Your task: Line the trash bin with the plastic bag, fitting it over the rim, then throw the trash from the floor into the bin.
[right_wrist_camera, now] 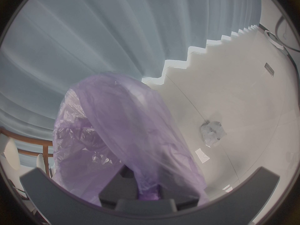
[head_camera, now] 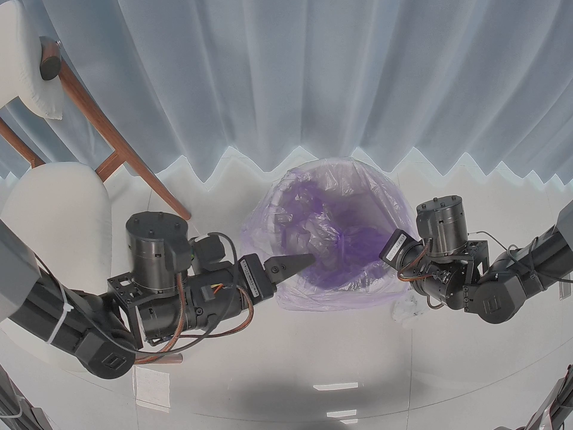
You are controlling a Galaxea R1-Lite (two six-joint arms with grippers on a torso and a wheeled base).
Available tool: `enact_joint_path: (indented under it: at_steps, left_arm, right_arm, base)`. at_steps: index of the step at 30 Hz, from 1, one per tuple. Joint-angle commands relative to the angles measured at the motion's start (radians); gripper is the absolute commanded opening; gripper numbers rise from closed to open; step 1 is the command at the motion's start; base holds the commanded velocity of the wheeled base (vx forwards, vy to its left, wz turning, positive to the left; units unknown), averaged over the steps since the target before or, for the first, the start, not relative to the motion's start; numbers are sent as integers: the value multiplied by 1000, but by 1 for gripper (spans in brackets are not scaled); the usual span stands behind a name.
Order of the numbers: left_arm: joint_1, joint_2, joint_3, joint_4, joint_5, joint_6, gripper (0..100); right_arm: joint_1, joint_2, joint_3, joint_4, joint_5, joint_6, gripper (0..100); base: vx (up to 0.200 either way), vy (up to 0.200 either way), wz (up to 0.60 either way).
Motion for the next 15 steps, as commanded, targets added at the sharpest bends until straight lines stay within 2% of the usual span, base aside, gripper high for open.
enact_joint_path:
  at_steps: [1, 7, 15]
  left_arm:
    - [2, 44, -25, -2, -1, -1, 0]
    - [-6, 44, 1, 1, -3, -6, 0]
    - [-73, -20, 89, -3, 22, 26, 0]
  right_arm:
    - [8, -2, 4, -1, 0, 0, 0]
    - [8, -4, 2, -1, -1, -1, 0]
    - [-17, -1, -18, -2, 0, 11, 0]
  base:
    - [0, 0, 0]
    - [0, 0, 0]
    - [0, 0, 0]
